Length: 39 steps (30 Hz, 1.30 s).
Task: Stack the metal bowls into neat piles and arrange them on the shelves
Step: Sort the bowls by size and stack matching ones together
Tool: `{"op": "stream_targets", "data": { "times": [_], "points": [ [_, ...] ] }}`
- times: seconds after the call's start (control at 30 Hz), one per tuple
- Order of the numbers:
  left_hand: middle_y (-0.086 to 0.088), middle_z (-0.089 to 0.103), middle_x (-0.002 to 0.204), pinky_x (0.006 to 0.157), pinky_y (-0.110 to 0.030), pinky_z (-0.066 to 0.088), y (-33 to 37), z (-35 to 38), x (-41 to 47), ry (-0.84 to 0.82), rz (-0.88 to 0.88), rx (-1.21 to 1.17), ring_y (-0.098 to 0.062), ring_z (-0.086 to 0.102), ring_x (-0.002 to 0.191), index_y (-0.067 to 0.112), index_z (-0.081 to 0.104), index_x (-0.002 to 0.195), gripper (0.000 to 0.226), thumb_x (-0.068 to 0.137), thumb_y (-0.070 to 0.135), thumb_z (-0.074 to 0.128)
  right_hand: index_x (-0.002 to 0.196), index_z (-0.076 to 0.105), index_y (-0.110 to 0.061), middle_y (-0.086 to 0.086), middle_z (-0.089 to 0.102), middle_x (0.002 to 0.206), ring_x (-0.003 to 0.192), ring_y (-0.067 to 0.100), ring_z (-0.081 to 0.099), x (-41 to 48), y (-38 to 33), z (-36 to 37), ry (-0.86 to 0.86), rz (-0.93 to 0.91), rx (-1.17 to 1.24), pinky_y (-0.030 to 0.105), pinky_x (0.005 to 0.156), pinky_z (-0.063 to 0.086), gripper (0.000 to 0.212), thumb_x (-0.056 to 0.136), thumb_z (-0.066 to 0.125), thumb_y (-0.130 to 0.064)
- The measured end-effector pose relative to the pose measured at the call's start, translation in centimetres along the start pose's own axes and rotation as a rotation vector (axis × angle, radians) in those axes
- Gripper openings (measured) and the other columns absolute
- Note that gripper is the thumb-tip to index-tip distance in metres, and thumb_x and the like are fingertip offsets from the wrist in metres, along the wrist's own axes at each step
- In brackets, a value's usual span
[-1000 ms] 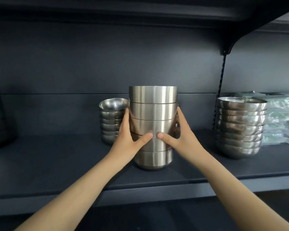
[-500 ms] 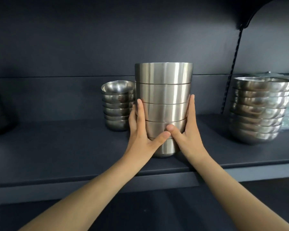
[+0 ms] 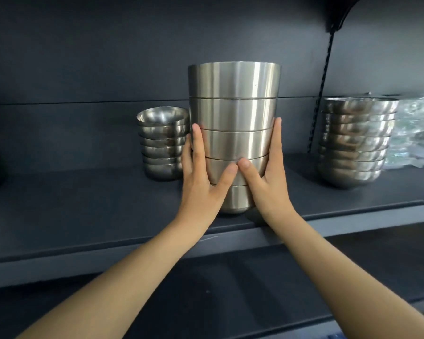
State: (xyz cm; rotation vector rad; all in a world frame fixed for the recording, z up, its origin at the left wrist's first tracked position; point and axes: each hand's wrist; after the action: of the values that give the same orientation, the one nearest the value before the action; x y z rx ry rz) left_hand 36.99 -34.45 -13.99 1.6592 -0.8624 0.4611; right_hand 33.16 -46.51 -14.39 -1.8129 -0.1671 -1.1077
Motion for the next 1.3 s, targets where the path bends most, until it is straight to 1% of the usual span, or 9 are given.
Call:
{"op": "stream_targets", "data": {
  "times": [0.1,0.2,0.4,0.6,0.73,0.87,1.1,1.2,1.3],
  "points": [
    [0.02,-0.007,0.154,0.092,0.006,0.006,1.9,-0.7,-1.6,0.028,0.024,0.008,0.026,-0.002,0.126,0.076,-0.019,0.117,0.075,0.074,0.06,0.041,0.14,-0.003,-0.049,-0.038,0.009,0.143,0.143,-0.001,0.014,-1.5,-2.5,-0.6,0.014,-0.033,0.016,0.041,0.119,0.022,0.088,0.076,0.055,-0.064],
    [0.026,-0.006,0.148,0.088,0.013,0.004,4.3,-1.7,-3.9,0.08,0.066,0.021,0.031,-0.007,0.123,0.075,-0.018,0.119,0.073,0.076,0.058,0.039,0.138,-0.003,-0.051,-0.038,0.012,0.142,0.142,-0.002,0.017,-3.4,-5.5,-1.4,0.027,-0.08,0.029,0.037,0.118,0.024,0.088,0.074,0.053,-0.071],
    [0.028,-0.006,0.147,0.103,0.003,0.006,10.1,-3.5,-10.8,0.194,0.16,0.06,0.014,-0.001,0.137,0.053,-0.012,0.135,0.074,0.08,0.072,0.033,0.138,0.001,-0.05,-0.026,0.013,0.15,0.143,0.001,0.017,-9.1,-11.6,-3.6,-0.006,-0.13,0.124,0.037,0.119,0.022,0.082,0.076,0.048,-0.074],
    [0.009,0.003,0.149,0.098,0.006,0.012,15.9,-5.8,-18.4,0.261,0.18,0.175,0.024,0.003,0.13,0.036,-0.009,0.142,0.086,0.079,0.07,0.038,0.136,0.004,-0.049,-0.033,0.015,0.145,0.142,-0.003,0.018,-15.0,-17.6,-5.6,-0.034,-0.07,0.181,0.036,0.119,0.022,0.077,0.075,0.041,-0.079],
    [0.009,0.005,0.15,0.098,0.005,0.013,18.9,-7.9,-22.3,0.264,0.153,0.221,0.023,0.005,0.131,0.045,-0.009,0.136,0.083,0.075,0.074,0.04,0.138,-0.001,-0.048,-0.057,0.013,0.129,0.135,-0.015,0.019,-18.0,-20.6,-6.5,-0.1,-0.095,0.161,0.016,0.112,0.022,0.088,0.069,0.038,-0.086],
    [0.019,0.001,0.148,0.097,0.007,0.011,20.6,-10.1,-25.0,0.274,0.153,0.224,0.025,0.003,0.13,0.045,-0.009,0.136,0.082,0.076,0.075,0.038,0.142,-0.006,-0.038,-0.062,0.015,0.121,0.127,-0.023,0.019,-20.0,-23.2,-6.0,-0.135,-0.121,0.161,0.004,0.105,0.019,0.096,0.071,0.04,-0.083],
    [0.02,0.002,0.147,0.098,0.005,0.014,20.3,-14.5,-27.9,0.321,0.148,0.203,0.023,0.006,0.131,0.043,-0.006,0.139,0.082,0.077,0.076,0.037,0.139,-0.001,-0.051,-0.055,0.016,0.13,0.139,-0.005,0.018,-23.3,-26.3,-2.2,-0.146,-0.114,0.222,0.028,0.113,0.021,0.089,0.07,0.046,-0.082],
    [0.013,0.002,0.148,0.1,0.005,0.013,19.0,-17.3,-29.1,0.296,0.162,0.226,0.021,0.005,0.133,0.053,-0.01,0.14,0.079,0.079,0.074,0.037,0.139,-0.001,-0.052,-0.049,0.015,0.138,0.142,-0.001,0.019,-25.0,-27.0,0.4,-0.154,-0.079,0.222,0.036,0.116,0.022,0.09,0.069,0.047,-0.082],
    [0.01,-0.002,0.149,0.102,0.003,0.011,17.1,-19.7,-30.8,0.239,0.132,0.221,0.017,0.002,0.135,0.058,-0.018,0.135,0.079,0.08,0.074,0.036,0.138,0.0,-0.053,-0.041,0.011,0.147,0.144,-0.001,0.016,-26.7,-27.0,3.0,-0.167,-0.045,0.226,0.033,0.119,0.021,0.088,0.07,0.048,-0.081]
  ]
}}
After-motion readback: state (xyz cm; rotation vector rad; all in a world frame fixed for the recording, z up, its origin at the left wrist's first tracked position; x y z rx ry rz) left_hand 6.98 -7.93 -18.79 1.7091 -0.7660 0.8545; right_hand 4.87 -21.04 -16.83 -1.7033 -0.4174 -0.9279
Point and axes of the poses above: each hand's wrist, its own x-axis towards the middle knuckle, its own z-axis out of the palm, y = z × x
